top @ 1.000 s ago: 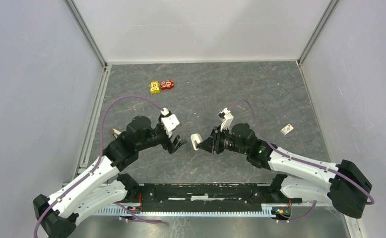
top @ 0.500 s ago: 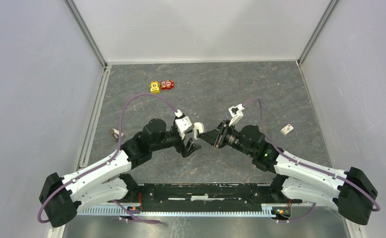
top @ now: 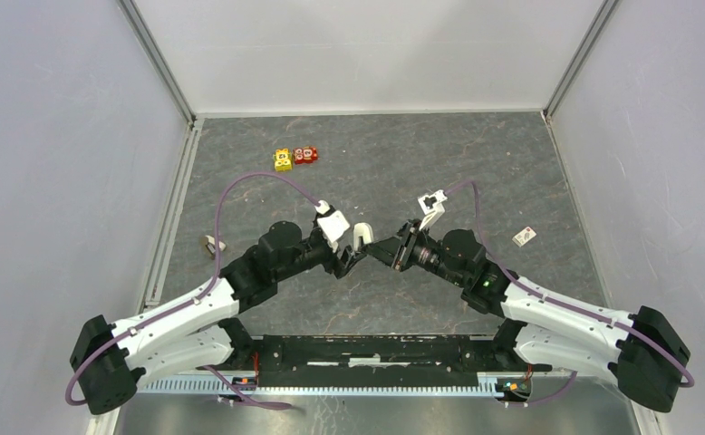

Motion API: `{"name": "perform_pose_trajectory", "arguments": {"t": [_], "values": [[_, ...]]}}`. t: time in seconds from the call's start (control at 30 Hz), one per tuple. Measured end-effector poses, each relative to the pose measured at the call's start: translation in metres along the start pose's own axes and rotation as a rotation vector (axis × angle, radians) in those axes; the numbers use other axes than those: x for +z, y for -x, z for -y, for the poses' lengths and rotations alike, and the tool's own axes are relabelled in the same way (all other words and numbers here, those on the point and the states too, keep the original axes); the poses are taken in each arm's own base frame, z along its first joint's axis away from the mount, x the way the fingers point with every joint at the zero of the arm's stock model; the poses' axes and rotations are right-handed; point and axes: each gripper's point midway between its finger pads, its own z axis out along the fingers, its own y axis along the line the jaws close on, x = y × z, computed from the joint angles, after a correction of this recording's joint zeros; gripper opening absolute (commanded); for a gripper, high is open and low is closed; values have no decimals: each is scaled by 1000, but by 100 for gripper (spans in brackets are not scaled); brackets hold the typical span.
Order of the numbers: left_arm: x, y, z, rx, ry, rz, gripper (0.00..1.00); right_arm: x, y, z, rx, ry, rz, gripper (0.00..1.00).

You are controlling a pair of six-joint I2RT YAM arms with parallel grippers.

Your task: Load the staples into the stapler

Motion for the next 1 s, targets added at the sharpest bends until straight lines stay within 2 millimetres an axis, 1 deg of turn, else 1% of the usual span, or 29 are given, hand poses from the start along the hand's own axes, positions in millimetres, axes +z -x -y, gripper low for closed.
{"name": "perform_pose_trajectory", "arguments": {"t": [0.07,0.23,0.3,0.67,0.77,0.87,1.0], "values": [[-2,0,0,17,6,-2,72,-1,-1,-1,-9,11,-4,0],[-9,-15,-19,79,96,-73,72,-8,-5,-1,-34,28,-17,0],[-12,-19,-23,92,113,-95,71,-9,-8,0,-41,33,-31,0],[-20,-30,-28,156,122,-151,69,-11,-22,2,-93,54,-103,0],[-24,-34,-27,207,102,-173,70,-14,-31,5,-107,66,-136,0],[-28,-41,-25,268,64,-209,69,-18,-44,10,-116,77,-184,0],[-30,-46,-29,336,54,-242,69,-27,-66,20,-121,81,-266,0]]}}
